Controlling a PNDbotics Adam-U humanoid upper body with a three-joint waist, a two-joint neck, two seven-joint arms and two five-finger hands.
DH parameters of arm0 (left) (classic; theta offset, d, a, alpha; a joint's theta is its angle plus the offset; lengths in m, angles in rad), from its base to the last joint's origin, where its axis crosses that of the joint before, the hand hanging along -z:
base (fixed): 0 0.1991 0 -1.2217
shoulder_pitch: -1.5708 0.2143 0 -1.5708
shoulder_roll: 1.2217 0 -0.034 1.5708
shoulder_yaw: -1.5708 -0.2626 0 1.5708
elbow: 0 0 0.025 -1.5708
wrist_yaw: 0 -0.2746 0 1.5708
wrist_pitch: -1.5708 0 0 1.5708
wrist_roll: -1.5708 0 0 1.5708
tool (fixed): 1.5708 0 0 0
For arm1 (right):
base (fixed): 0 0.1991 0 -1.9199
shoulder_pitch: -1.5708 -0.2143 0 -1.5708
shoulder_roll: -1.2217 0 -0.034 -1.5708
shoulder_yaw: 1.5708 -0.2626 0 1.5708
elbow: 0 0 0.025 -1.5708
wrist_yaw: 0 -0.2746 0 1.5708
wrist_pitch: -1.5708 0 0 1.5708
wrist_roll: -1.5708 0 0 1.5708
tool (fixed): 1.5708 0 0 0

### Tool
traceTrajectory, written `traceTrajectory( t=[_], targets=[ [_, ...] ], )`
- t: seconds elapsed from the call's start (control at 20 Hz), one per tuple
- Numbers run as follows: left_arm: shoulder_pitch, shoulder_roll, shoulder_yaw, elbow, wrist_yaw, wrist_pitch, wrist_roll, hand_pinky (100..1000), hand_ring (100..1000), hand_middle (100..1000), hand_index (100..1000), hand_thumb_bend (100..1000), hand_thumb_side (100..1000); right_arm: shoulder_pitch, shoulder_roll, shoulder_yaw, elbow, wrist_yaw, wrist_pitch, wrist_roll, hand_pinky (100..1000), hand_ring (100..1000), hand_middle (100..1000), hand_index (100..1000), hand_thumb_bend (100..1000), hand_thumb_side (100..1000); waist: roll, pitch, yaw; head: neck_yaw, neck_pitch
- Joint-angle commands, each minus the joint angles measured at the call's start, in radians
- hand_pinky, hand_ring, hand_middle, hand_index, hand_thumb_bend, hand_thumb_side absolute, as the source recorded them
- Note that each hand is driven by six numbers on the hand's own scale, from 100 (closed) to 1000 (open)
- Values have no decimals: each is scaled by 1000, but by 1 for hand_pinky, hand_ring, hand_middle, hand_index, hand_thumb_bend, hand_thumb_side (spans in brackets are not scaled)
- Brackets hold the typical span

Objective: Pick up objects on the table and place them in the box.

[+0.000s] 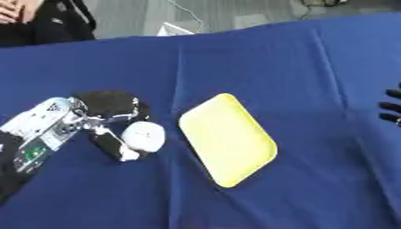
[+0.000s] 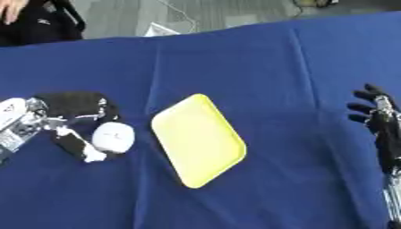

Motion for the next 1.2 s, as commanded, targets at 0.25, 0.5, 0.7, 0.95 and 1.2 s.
traceTrajectory(
  t=[0.25, 0.5, 0.7, 0.95, 1.2],
  targets=[
    [-26, 50, 24, -26, 22, 6, -1, 894, 743, 658, 757, 320, 539, -3, -16, -5, -16, 5, -3, 1, 774, 794, 843, 956, 100, 960, -2, -15, -1, 4, -5],
    [-42, 125, 49, -88, 106, 40, -16, 898, 745, 658, 756, 316, 516, -1, -21, -7, -15, 7, -3, 0, 775, 794, 843, 956, 100, 960, 4, -17, 4, 0, -6],
    [-39, 155, 73, -135, 146, 77, -28, 897, 744, 658, 757, 314, 511, 0, -22, -7, -15, 8, -3, 0, 774, 794, 843, 956, 100, 961, 7, -17, 4, -4, -6],
    [-36, 153, 71, -152, 160, 91, -43, 897, 746, 658, 757, 309, 516, -1, -22, -8, -16, 8, -3, -1, 775, 794, 843, 955, 100, 961, 6, -17, 2, -4, -7],
    [-38, 148, 67, -151, 159, 92, -49, 897, 746, 658, 757, 311, 519, 0, -22, -8, -16, 8, -4, 0, 775, 794, 843, 955, 100, 961, 5, -17, 3, -3, -7]
  ],
)
